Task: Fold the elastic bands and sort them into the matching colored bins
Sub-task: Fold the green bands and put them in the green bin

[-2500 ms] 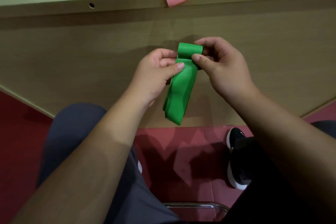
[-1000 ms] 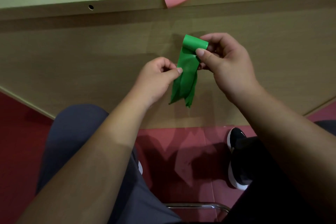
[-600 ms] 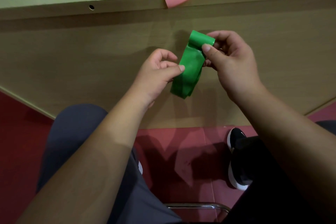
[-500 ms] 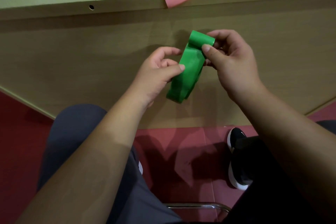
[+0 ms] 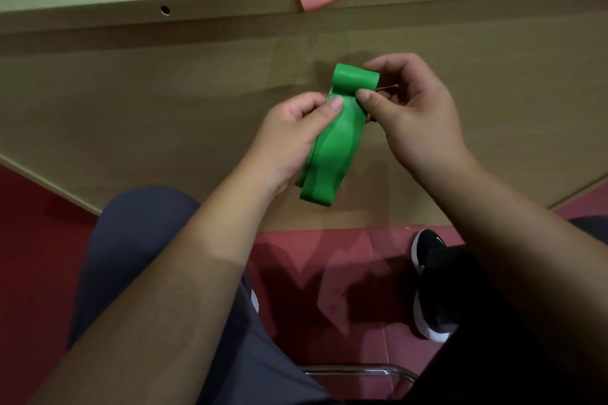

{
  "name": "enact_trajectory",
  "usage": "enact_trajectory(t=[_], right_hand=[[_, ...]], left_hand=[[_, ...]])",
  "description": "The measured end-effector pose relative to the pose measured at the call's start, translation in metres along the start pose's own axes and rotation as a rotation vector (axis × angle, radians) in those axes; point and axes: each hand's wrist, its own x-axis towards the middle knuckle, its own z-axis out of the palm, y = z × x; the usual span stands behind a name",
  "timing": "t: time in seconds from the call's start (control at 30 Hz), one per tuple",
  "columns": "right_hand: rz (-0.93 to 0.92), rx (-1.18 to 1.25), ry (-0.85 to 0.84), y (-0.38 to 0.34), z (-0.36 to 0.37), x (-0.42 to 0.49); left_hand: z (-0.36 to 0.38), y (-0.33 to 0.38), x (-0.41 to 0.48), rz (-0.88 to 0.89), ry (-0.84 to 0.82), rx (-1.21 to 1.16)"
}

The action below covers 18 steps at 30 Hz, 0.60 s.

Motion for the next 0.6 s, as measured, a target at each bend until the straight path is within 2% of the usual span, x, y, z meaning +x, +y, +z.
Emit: enact_trajectory(t=[0.27, 0.6], right_hand=[[0.001, -0.095, 0.041, 0.0037, 0.0017, 0.0003], [-0.029, -0.148, 0.009, 0.0003, -0.0009, 0.0002]], left_hand=[[0.0006, -0.0018, -0.0006, 0.014, -0.006, 0.09], [-0.0021, -0.0003, 0.0, -0.06, 0.002, -0.022]])
